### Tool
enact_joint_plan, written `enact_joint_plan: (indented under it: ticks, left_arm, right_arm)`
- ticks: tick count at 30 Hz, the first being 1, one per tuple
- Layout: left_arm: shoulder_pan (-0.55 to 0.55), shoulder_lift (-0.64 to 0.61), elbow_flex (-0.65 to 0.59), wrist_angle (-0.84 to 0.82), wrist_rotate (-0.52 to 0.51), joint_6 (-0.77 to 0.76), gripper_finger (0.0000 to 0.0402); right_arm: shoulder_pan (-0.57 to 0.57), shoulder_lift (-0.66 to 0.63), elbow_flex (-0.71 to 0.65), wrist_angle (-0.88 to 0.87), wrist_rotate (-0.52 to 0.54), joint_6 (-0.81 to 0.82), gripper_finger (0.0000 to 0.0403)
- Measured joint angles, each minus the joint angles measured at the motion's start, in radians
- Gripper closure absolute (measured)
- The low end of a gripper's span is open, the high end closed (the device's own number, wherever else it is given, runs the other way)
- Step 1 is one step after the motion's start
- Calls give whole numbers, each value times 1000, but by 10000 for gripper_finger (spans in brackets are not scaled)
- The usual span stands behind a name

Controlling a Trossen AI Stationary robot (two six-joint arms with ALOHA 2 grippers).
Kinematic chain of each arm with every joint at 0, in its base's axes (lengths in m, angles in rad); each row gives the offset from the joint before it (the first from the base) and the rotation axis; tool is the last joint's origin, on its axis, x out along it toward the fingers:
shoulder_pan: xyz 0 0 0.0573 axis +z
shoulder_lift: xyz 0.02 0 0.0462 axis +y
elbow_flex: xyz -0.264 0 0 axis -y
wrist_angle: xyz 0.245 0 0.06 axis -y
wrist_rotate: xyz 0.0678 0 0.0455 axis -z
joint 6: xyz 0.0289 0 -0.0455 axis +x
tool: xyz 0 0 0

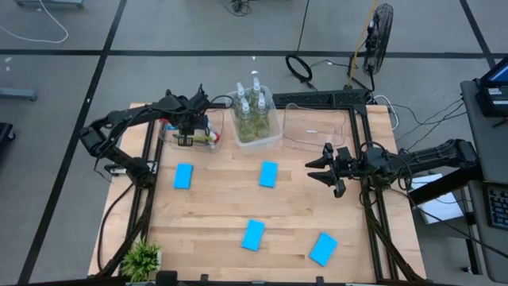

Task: Pick & Place Kitchen Sink Supplies
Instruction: Put the blue dish brush into the left transparent bin, then put the blue sponge into the right transparent bin

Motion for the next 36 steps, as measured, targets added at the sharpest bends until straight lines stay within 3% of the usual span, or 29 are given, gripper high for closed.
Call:
enact_joint_plan:
  ticks: [9,17,25,30,36]
  left_arm:
    - [-6,-7,0,-8,-46,-71,217]
    - [-53,-107,0,-9,-255,-131,149]
    - [-153,-317,0,-9,-264,-316,136]
    - [-283,-444,1,6,-256,-484,135]
    - [-458,-523,1,9,-168,-767,135]
  right_arm:
    - [0,0,0,0,0,0,255]
    - [0,0,0,0,0,0,255]
    - [0,0,0,0,0,1,253]
    - [0,0,0,0,2,77,255]
    - [0,0,0,0,1,77,254]
